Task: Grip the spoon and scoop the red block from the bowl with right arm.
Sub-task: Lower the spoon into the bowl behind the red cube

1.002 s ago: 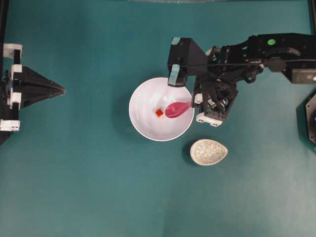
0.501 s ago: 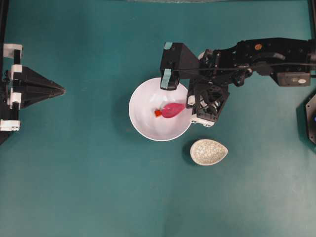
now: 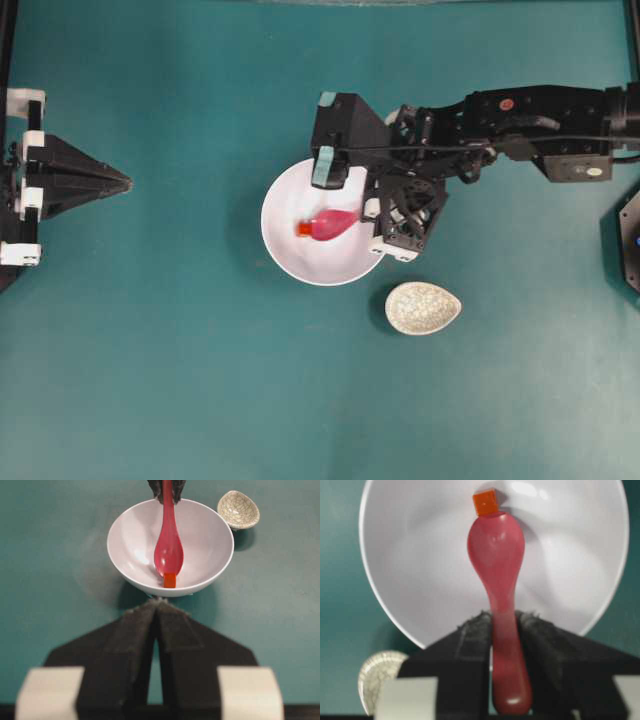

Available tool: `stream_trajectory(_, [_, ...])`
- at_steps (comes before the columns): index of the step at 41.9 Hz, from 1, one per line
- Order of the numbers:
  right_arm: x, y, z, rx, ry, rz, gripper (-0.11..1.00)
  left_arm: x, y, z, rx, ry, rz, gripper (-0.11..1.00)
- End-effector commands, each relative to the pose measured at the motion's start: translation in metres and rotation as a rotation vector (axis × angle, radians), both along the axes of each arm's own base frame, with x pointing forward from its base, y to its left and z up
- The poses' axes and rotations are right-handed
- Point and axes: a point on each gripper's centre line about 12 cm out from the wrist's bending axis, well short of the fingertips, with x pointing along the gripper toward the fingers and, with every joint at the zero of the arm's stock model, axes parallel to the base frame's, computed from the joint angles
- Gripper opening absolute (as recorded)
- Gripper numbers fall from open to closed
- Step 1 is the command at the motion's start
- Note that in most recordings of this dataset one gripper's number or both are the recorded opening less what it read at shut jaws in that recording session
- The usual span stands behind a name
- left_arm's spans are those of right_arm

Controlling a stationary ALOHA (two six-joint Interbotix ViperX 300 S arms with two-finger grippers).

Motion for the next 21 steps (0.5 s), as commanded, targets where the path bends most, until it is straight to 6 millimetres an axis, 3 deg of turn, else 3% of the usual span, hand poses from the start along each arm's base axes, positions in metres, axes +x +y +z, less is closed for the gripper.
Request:
stream_trajectory(1, [0.01, 0.001, 0.015, -0.011, -0.059, 0.004, 0.24, 0.002, 0.001, 0.004, 0.004, -0.014, 0.002, 0.01])
stream_trajectory(21, [0.023, 0.003, 0.021, -0.016, -0.121, -0.005, 0.24, 0.002, 0.001, 0.004, 0.004, -0.015, 0.002, 0.01])
